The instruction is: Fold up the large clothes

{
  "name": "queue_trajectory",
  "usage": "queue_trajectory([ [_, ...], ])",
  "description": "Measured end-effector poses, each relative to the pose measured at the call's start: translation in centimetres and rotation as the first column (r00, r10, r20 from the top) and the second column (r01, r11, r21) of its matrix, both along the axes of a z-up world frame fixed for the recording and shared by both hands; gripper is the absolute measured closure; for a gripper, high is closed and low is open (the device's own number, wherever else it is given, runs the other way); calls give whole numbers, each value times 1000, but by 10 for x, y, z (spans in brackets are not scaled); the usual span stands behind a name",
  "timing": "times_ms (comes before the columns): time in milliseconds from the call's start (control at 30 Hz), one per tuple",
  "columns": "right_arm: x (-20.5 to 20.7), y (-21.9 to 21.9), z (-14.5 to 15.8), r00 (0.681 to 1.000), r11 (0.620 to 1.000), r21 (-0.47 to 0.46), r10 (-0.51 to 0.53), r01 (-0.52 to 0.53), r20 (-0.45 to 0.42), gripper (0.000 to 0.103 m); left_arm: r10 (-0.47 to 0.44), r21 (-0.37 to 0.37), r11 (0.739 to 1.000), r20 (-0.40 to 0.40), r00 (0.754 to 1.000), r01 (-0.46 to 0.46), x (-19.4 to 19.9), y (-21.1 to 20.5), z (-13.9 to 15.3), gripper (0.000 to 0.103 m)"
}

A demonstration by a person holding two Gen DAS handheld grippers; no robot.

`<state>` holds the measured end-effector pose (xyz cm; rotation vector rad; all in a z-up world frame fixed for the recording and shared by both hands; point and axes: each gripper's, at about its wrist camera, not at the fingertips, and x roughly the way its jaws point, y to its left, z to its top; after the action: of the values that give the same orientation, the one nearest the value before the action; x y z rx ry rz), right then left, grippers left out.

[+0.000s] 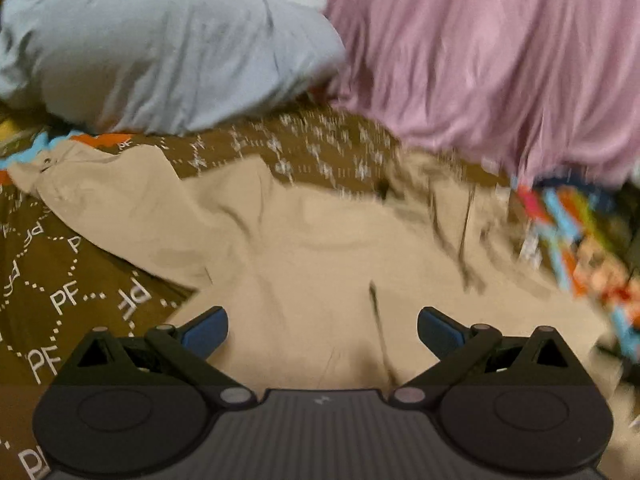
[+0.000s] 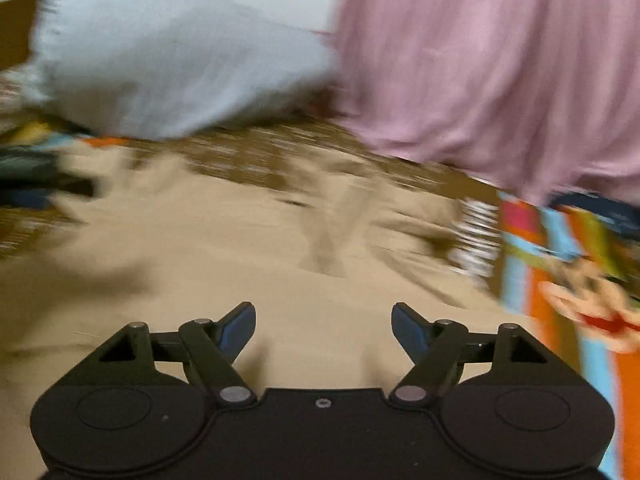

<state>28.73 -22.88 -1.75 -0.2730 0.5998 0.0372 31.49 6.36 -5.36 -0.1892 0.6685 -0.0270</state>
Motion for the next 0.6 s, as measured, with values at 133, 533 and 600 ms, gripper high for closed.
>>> queue_trajectory([
  [133, 21, -62, -27, 967, 968, 31, -247, 249, -66, 32, 3, 70, 998, -80, 997, 2, 5, -16, -25, 1],
  [533, 7, -101, -64, 908, 902, 127, -395, 412, -143, 27, 36, 102, 995, -138, 990, -22, 9, -9, -23, 0],
  [600, 1, -94, -53, 920, 912, 140, -370, 387, -130, 20, 80, 53, 996, -105, 991, -75, 7, 11, -6, 1],
])
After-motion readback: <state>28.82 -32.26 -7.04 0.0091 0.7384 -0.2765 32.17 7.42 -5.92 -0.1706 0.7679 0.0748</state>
